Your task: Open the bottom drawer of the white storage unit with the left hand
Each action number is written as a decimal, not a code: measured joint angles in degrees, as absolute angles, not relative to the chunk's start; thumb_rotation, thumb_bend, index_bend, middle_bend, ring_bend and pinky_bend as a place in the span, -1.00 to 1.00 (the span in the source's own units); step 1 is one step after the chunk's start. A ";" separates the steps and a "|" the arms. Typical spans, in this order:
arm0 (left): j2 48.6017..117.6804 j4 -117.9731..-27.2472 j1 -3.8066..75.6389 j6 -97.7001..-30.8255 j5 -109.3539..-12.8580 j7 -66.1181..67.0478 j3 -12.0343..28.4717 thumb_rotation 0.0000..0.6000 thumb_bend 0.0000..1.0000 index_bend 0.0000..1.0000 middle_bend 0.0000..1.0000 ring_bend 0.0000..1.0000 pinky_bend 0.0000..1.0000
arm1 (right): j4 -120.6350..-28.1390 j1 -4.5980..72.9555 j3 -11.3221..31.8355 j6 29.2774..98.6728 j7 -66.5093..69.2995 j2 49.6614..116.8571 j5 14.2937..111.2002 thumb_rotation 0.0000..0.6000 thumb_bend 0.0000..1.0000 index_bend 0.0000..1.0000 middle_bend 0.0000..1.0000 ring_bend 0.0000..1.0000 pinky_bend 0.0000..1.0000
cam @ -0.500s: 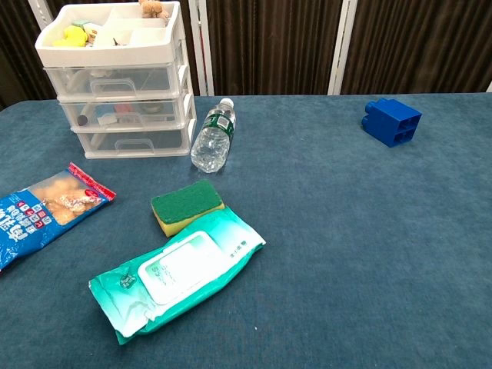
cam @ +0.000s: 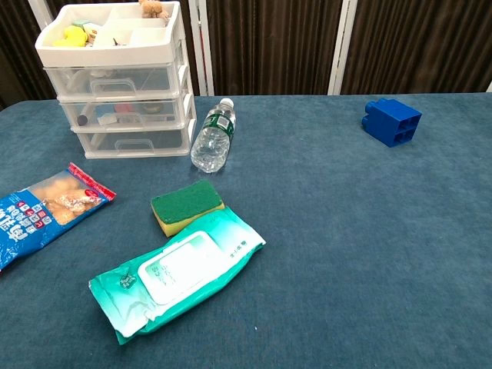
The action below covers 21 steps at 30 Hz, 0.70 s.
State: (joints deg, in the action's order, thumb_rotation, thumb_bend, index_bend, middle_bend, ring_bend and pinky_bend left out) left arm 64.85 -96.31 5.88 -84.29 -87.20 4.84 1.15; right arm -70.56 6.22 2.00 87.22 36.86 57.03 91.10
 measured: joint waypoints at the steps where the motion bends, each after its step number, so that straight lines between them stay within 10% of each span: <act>1: 64.85 -96.50 5.90 -84.27 -87.08 4.56 1.23 1.00 -0.65 -1.00 -0.76 -0.77 -0.45 | -70.57 6.25 2.05 87.16 36.92 57.02 91.02 1.00 -0.75 -1.00 -1.00 -1.00 -1.00; 7: 64.96 -99.41 6.64 -82.86 -84.43 2.21 2.56 1.00 -0.04 -1.00 0.62 0.45 0.47 | -70.42 6.11 2.03 87.09 37.97 56.90 90.80 1.00 -0.75 -1.00 -1.00 -1.00 -1.00; 21: 66.82 -108.78 16.49 -69.39 -61.78 1.58 13.28 1.00 0.40 -0.94 0.93 0.90 0.90 | -70.51 6.28 1.89 87.05 39.37 56.68 91.25 1.00 -0.75 -1.00 -1.00 -1.00 -1.00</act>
State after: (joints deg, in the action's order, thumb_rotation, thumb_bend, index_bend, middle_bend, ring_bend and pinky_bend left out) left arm 66.82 -108.78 16.49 -69.39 -61.78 1.58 13.28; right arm -70.51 6.28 1.89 87.05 39.37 56.68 91.25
